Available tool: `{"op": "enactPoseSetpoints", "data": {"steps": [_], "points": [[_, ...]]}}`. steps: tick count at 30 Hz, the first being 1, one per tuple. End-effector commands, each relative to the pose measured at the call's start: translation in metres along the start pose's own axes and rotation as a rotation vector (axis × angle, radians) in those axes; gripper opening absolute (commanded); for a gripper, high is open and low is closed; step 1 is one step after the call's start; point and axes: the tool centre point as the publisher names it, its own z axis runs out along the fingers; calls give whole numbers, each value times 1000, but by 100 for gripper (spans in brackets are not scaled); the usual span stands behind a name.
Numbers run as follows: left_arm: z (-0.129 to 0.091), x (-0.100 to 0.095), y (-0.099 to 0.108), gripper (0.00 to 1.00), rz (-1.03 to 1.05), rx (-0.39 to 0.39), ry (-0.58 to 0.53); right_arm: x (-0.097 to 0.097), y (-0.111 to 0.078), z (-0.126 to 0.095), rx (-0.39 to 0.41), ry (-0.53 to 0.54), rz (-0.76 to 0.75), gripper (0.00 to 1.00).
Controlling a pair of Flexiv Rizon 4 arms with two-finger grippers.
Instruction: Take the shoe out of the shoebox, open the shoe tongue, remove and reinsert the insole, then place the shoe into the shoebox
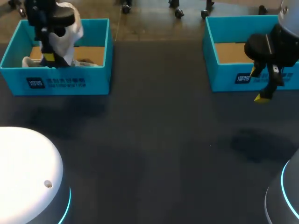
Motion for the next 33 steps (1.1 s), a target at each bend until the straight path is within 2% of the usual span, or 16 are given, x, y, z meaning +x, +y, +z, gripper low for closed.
{"op": "enactPoseSetpoints", "data": {"steps": [1, 8, 16, 24, 33], "points": [[-9, -8, 34, 0, -10, 61, 7, -1, 1, 1, 4, 2, 1, 100], [-9, -30, 58, 0, 36, 45, 17, -1, 1, 1, 4, 2, 1, 100], [-15, -66, 94, 0, -33, 41, -3, -1, 1, 1, 4, 2, 1, 100], [-8, -101, 113, 0, -39, 7, 6, -1, 1, 1, 4, 2, 1, 100], [-7, -135, 132, 0, -60, 12, 0, -1, 1, 1, 4, 2, 1, 100]]}}
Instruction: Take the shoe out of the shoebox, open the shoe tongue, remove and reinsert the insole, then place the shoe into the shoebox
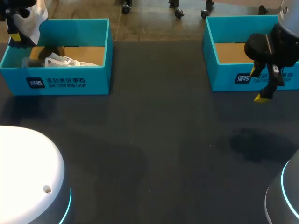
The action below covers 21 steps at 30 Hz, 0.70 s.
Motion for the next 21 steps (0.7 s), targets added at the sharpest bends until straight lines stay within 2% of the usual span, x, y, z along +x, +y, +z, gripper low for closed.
{"op": "enactPoseSetpoints", "data": {"steps": [1, 5, 11, 21], "points": [[-3, -22, 7, 0, -12, 5, 33, -1, 1, 1, 4, 2, 1, 100], [-6, -36, 13, 0, -11, 4, 22, -1, 1, 1, 4, 2, 1, 100], [-9, -56, 20, 0, 6, 2, -57, -1, 1, 1, 4, 2, 1, 100], [-3, -94, 29, 0, 30, -13, -80, -1, 1, 1, 4, 2, 1, 100]]}}
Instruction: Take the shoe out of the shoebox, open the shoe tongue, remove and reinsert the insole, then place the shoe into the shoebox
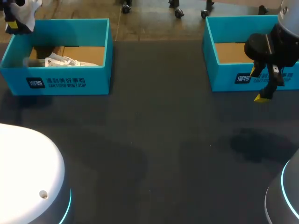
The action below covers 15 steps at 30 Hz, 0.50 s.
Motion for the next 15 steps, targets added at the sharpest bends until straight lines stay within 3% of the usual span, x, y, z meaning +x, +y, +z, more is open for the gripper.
{"op": "enactPoseSetpoints", "data": {"steps": [1, 6, 15], "points": [[5, -24, 4, 0, 33, 1, 2, -1, 1, 1, 4, 2, 1, 100], [13, -54, 6, 0, 9, -11, 36, -1, 1, 1, 4, 2, 1, 100], [19, -70, 5, 0, -1, -3, 24, -1, 1, 1, 4, 2, 1, 100]]}}
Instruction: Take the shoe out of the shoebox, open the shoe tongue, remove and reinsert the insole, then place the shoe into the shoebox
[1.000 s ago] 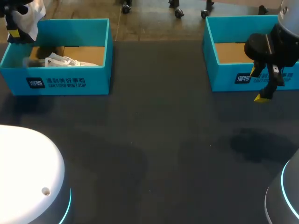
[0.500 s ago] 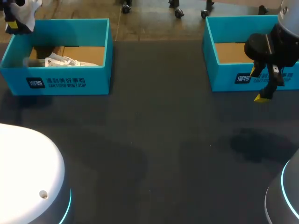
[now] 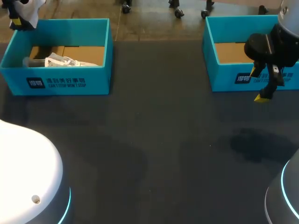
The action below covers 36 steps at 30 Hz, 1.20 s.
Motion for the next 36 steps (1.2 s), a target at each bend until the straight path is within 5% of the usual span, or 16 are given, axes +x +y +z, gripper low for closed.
{"op": "enactPoseSetpoints", "data": {"steps": [1, 20, 26, 32, 36], "points": [[0, -16, 1, 0, 1, 0, 44, -1, 1, 1, 4, 2, 1, 100], [-2, -14, 3, 0, 24, 2, 38, -1, 1, 1, 4, 2, 1, 100], [-11, -12, 13, 0, 258, 1, 110, -1, 1, 1, 4, 2, 1, 100], [-22, -13, 19, 0, 683, -169, 87, -1, 1, 1, 4, 2, 1, 100], [-25, -22, 22, 0, 957, -201, 45, -1, 1, 1, 4, 2, 1, 100]]}}
